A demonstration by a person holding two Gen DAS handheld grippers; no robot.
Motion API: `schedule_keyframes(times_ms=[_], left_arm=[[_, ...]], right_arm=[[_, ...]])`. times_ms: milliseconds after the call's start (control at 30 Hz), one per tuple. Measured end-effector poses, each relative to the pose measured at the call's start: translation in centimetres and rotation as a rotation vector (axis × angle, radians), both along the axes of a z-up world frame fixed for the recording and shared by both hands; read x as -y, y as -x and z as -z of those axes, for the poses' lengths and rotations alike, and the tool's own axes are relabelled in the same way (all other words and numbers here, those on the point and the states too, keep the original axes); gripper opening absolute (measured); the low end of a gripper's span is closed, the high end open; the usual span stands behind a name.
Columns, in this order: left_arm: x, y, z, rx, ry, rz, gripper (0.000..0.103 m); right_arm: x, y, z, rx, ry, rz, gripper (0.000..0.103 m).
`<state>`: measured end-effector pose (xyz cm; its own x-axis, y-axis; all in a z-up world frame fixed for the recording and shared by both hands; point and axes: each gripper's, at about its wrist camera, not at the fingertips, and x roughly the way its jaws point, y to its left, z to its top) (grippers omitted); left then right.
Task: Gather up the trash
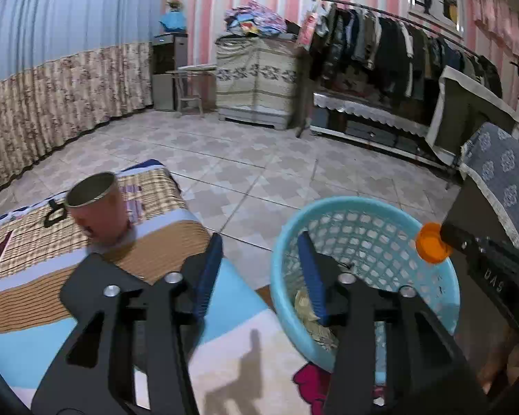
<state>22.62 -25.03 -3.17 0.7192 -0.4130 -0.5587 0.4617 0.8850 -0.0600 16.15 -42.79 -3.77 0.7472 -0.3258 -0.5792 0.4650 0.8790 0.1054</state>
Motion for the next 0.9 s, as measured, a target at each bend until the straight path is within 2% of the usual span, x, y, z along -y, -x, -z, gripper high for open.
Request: schedule_keyframes(times_ms=[67,133,367,400,433,467,500,667,700,767,900], left_arm=[[-0.7,0.0,-0.4,0.023,-0.006,-0.045,0.069],[-1.4,0.0,-0.7,0.034,-0.008,-0.07,0.076],[-3.8,-0.4,-1.7,0.051,0.006,-0.13,0.089],[-4.1,-0.4,-1.8,0.053,0.011,-0.138,0.09],[-4.4,-0.4,-1.9,0.056,0.015,-0.147,0.091],[-4.6,-0.4,-2.1,0.059,0.016,-0.153,0.092],[-4.7,-0.3,-2.2,0.063,0.015,-0.157,0.092],[-5.6,-0.2,-2.6,0.084,0.014,-0.182,0.095],[-5.7,-0.2,-2.8,0.085,0.02,-0.186,0.095],[-5.9,-0.1,-3.0,0.089,0.029,-0.19,0.097],[-6.3,0.1,-3.3,0.108,0.019,-0.198,0.097]], right_arm=[[-0.4,-0.3,0.1,-0.007,0.01,-0.009,0.004],[-0.8,-0.6,0.3,-0.01,0.024,-0.01,0.005],[-1.6,-1.2,0.8,-0.033,0.043,-0.004,0.007],[-1.4,-1.3,0.9,-0.037,0.042,0.0,0.01],[-1.3,-1.2,0.9,-0.036,0.04,0.004,0.033],[-1.2,-1.1,0.8,-0.03,0.04,0.008,0.065],[-1.4,-0.8,0.7,-0.012,0.052,0.02,0.073],[-1.5,-0.9,0.6,-0.014,0.046,0.021,0.073],[-1.3,-1.0,0.5,-0.016,0.048,0.021,0.075],[-1.5,-0.9,0.3,-0.006,0.061,0.028,0.085],[-1.8,-1.0,0.1,0.003,0.065,0.021,0.086]])
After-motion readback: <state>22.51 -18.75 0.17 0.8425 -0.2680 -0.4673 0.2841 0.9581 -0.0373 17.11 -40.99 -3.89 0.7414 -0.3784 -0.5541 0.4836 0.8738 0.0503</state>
